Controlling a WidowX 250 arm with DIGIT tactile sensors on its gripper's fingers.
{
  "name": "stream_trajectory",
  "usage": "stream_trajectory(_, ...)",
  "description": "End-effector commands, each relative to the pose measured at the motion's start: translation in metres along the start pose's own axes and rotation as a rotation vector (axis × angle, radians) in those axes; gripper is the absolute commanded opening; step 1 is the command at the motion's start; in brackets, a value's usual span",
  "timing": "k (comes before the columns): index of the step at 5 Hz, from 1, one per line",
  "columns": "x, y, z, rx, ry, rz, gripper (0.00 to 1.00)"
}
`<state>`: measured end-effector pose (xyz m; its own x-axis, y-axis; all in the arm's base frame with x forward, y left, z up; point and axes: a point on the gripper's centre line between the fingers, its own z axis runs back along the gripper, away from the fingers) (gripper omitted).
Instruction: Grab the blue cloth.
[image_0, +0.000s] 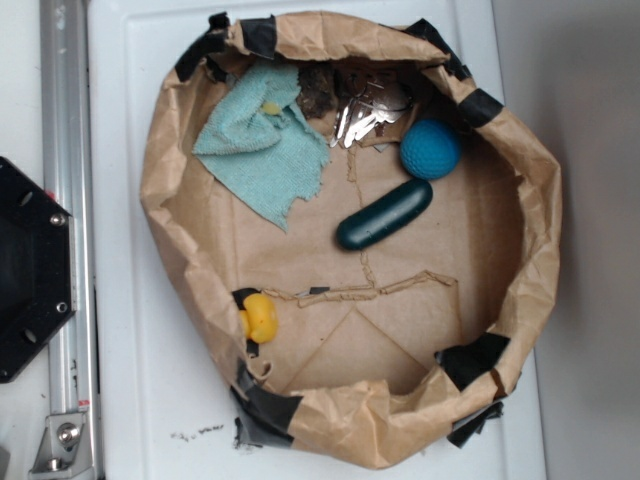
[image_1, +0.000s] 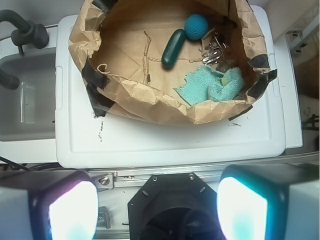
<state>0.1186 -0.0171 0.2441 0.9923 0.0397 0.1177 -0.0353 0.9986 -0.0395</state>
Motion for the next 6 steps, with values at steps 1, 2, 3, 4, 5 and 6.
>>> stream_trajectory(1, 0.000, 0.000, 0.000, 0.000, 0.000, 0.000, 1.00)
stream_trajectory(2, 0.046, 0.027, -0.045, 0.114, -0.052, 0.133, 1.00)
stream_trajectory(3, 0.090, 0.041, -0.084, 0.137, -0.047, 0.199, 1.00)
stream_trajectory(4, 0.132, 0.047, -0.140, 0.142, 0.034, 0.176, 1.00)
stream_trajectory(5, 0.121, 0.040, -0.182, 0.161, 0.125, 0.133, 1.00)
stream_trajectory(6, 0.092, 0.049, -0.205, 0.204, 0.189, 0.071, 1.00)
